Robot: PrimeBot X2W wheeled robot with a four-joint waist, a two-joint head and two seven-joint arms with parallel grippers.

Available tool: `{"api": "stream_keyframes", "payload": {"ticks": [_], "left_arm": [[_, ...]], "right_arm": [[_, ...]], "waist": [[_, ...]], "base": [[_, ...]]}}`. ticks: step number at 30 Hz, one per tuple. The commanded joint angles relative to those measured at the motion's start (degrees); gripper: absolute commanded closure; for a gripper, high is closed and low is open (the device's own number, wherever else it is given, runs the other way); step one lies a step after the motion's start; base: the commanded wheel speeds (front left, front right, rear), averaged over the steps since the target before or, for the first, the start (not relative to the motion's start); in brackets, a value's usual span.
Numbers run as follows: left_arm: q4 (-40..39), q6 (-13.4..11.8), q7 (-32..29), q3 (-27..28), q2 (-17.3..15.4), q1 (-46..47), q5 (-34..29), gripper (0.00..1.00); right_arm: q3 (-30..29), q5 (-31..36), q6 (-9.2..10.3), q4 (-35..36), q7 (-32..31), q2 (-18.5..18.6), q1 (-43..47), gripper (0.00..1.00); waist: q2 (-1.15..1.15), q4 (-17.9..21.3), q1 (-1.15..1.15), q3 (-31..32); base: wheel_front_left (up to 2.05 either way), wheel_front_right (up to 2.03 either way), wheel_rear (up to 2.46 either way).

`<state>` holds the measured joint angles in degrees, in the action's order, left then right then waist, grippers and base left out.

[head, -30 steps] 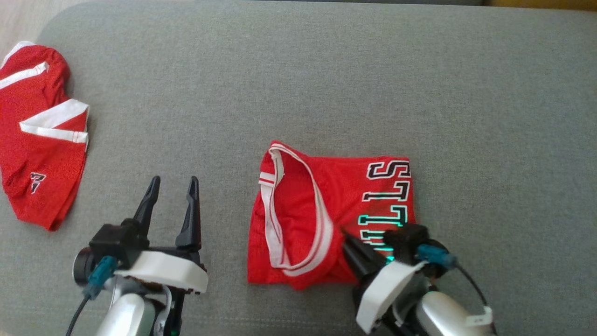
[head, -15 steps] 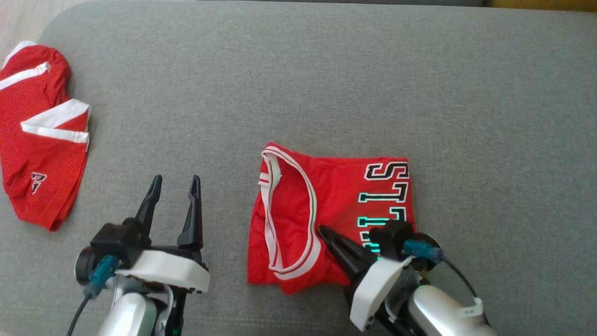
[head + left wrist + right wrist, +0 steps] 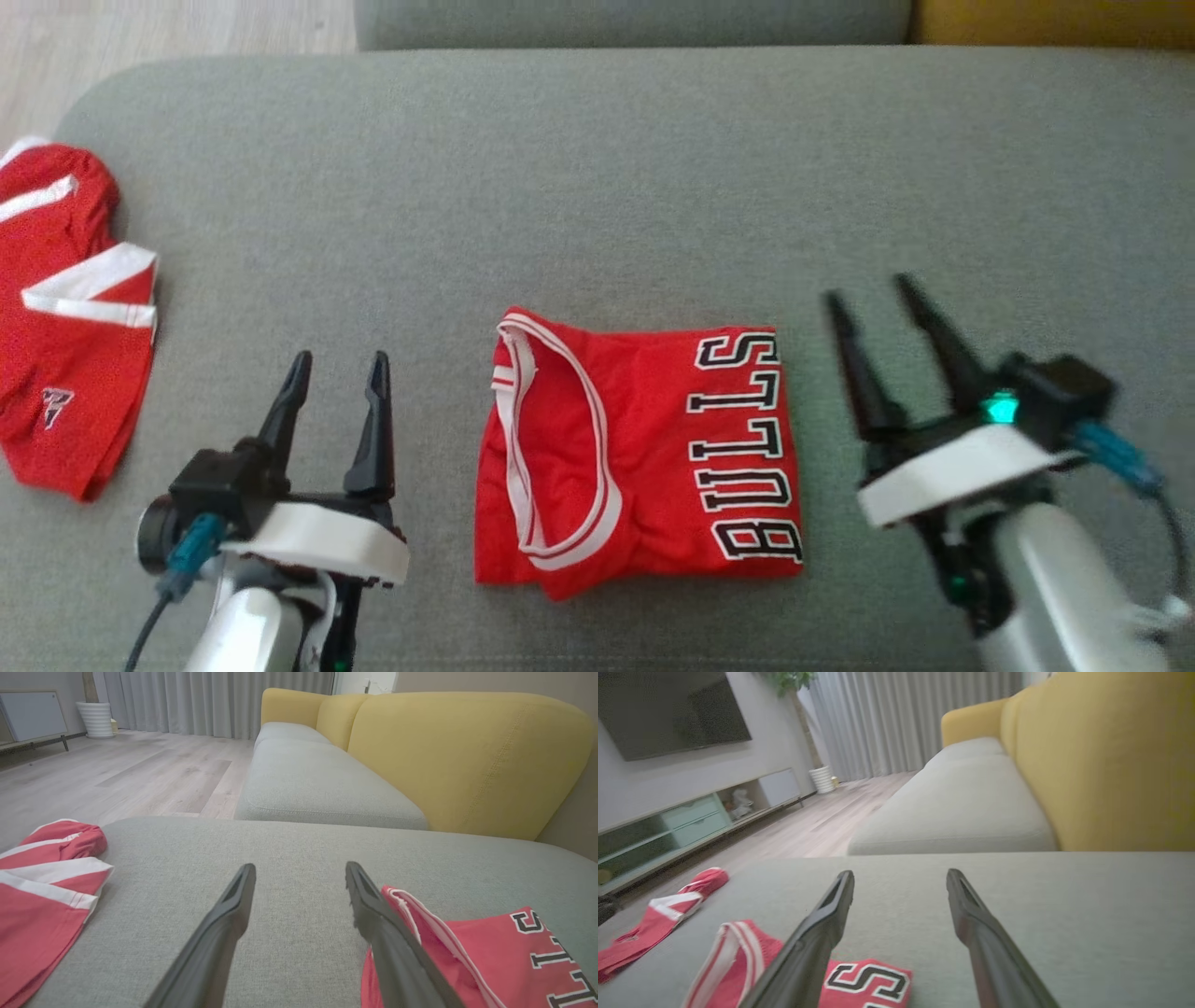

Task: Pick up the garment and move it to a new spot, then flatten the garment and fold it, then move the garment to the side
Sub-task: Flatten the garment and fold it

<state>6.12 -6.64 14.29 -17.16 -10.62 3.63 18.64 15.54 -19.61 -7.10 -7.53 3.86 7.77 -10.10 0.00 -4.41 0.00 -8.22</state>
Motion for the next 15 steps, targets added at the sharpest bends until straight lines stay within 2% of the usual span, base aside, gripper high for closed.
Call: {"api": "stream_keyframes", "payload": {"ticks": [1,8,15], "left_arm": [[-2.20,-0.29,0.71,2.84,-1.53,0.87,-0.58,0.00],[-3.52,-0.76,0.46,3.24,-3.02,-1.33,-0.71,0.00],[-4.89,-1.44,-0.51,2.90,-3.62,-4.20,-0.65,0.00]], "right_arm": [[-2.74,2.16,-0.39,4.28,0.02,-0.98,1.24,0.00],[-13.23,7.54,-0.39,12.16,-3.33,-2.12,7.30,0.00],[-15.65,9.20,-0.39,16.64,-6.18,-2.70,12.85,0.00]], "waist": [[0.00,0.84,0.00,1.16],[0.00,2.04,0.00,3.35],[0.00,2.44,0.00,5.34]], "base": [[0.00,0.00,0.00],[0.00,0.00,0.00],[0.00,0.00,0.00]]}}
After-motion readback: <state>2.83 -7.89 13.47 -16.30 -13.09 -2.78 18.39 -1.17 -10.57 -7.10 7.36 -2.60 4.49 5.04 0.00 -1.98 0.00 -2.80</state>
